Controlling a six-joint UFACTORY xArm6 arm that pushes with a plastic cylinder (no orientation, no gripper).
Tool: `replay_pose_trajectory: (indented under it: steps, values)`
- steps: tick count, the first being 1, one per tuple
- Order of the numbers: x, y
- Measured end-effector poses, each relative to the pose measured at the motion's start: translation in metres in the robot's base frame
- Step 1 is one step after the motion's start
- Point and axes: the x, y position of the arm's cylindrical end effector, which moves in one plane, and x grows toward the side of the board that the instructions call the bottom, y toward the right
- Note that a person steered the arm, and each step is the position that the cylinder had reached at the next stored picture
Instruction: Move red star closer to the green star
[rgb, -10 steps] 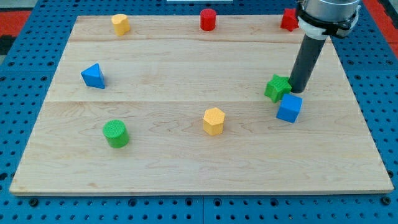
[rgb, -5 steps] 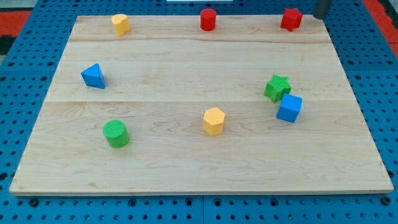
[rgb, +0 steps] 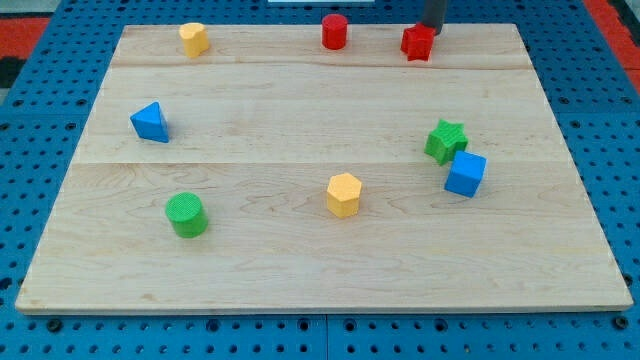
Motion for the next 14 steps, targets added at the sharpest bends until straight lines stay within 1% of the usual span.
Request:
replay_pose_trajectory:
  steps: [2, 3, 4, 5, 6, 7, 8, 10, 11, 12, 14]
  values:
    - [0.062, 0.003]
    - [0.019, 0.001]
    - [0.005, -0.059]
    - [0.029, -0.079]
    - [0.035, -0.033]
    - [0.025, -0.022]
    - [0.035, -0.022]
    - [0.097, -0.020]
    - [0.081, -0.019]
    - [0.079, -0.012]
    - [0.133, 0.001]
